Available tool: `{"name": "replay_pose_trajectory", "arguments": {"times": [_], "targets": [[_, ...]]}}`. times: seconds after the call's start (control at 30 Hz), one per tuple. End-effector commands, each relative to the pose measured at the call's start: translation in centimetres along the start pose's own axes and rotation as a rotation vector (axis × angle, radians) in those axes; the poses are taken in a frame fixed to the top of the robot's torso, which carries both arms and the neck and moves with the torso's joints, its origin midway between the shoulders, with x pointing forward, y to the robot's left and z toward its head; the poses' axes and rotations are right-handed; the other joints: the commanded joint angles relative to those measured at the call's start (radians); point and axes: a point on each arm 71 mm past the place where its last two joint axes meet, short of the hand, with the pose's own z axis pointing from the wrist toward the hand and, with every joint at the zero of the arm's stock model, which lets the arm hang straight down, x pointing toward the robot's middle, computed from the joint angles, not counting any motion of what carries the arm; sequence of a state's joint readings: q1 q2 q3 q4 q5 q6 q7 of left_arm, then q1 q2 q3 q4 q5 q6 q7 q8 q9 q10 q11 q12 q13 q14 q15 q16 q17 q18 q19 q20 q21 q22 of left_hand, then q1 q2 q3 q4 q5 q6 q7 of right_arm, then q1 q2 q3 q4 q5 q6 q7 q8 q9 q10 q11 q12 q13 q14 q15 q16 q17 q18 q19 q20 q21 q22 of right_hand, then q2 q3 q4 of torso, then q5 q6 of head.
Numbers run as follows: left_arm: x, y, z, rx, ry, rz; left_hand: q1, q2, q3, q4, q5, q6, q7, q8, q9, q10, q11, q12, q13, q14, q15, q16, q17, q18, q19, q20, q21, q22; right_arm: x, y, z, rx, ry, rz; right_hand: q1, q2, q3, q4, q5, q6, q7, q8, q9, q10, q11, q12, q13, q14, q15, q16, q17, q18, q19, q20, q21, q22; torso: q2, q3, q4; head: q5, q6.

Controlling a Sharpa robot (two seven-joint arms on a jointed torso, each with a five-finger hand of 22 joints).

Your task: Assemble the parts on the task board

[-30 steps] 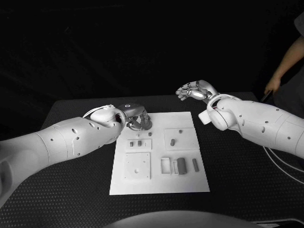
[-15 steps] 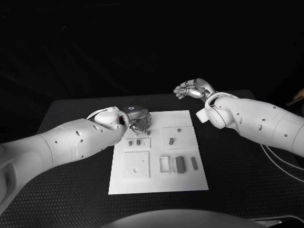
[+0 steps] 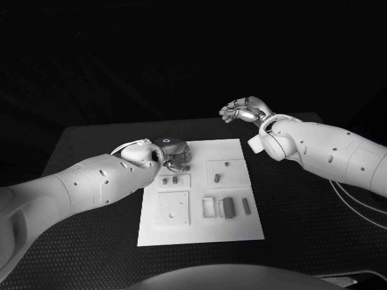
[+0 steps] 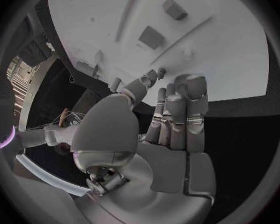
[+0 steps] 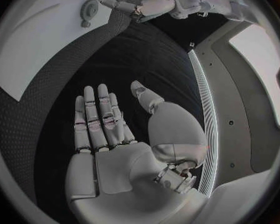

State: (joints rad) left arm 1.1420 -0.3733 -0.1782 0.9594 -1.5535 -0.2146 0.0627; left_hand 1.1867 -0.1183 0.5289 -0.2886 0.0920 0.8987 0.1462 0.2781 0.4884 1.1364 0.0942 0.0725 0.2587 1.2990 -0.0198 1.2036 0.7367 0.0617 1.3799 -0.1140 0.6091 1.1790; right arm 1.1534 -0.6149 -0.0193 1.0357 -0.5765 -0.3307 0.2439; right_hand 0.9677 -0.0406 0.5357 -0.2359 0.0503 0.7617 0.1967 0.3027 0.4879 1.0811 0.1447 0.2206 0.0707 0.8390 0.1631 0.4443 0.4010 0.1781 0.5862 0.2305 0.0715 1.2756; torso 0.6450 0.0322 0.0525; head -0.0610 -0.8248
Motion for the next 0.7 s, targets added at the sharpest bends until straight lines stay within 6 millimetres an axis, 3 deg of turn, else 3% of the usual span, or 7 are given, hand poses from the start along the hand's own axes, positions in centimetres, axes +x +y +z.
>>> {"name": "replay_pose_trajectory", "arguments": {"times": [0.03,0.5,0.7], "targets": [[0.13,-0.02,0.08,0.012,0.000,0.010,0.000,0.009,0.006,0.001,0.006,0.000,0.001,0.001,-0.002,-0.003,0.004,-0.004,-0.002,0.002,0.003,0.005,-0.003,0.142,0.002,-0.003,-0.007,0.001,0.01,0.15,-0.02,-0.013,0.001,-0.005,-0.004,0.003,0.001,-0.005,-0.002,-0.009,0.018,-0.005,-0.001,-0.004,0.006,-0.004,-0.001,-0.002,0.005,-0.003,0.000,0.016,-0.004,0.002,-0.006,-0.001,0.001,-0.0002,0.0001,-0.004,-0.003],[0.55,-0.12,0.22,0.020,-0.006,-0.004,-0.009,0.019,0.008,0.002,0.006,0.009,0.004,0.004,-0.005,-0.010,0.006,-0.004,-0.009,0.004,0.005,0.010,-0.014,0.146,0.006,0.000,-0.013,0.001,0.19,0.31,0.05,-0.016,0.004,-0.003,-0.005,0.003,0.001,-0.004,-0.002,-0.009,0.019,-0.005,-0.001,-0.004,0.006,-0.005,-0.001,-0.002,0.005,-0.003,0.001,0.016,-0.004,0.002,-0.005,-0.001,0.002,-0.0002,0.0032,-0.012,-0.013],[0.79,-0.10,0.27,0.015,-0.012,-0.007,-0.009,0.025,0.010,0.001,0.006,0.009,0.005,0.004,-0.006,-0.001,0.004,0.000,-0.008,0.004,0.003,0.012,-0.017,0.146,0.007,0.000,-0.014,0.002,0.37,0.46,-0.01,-0.019,0.009,0.000,-0.006,0.003,0.001,-0.004,-0.002,-0.009,0.019,-0.005,-0.001,-0.004,0.006,-0.005,-0.001,-0.002,0.005,-0.004,0.001,0.016,-0.004,0.002,-0.005,-0.001,0.002,-0.0017,0.0010,-0.009,-0.015]]}}
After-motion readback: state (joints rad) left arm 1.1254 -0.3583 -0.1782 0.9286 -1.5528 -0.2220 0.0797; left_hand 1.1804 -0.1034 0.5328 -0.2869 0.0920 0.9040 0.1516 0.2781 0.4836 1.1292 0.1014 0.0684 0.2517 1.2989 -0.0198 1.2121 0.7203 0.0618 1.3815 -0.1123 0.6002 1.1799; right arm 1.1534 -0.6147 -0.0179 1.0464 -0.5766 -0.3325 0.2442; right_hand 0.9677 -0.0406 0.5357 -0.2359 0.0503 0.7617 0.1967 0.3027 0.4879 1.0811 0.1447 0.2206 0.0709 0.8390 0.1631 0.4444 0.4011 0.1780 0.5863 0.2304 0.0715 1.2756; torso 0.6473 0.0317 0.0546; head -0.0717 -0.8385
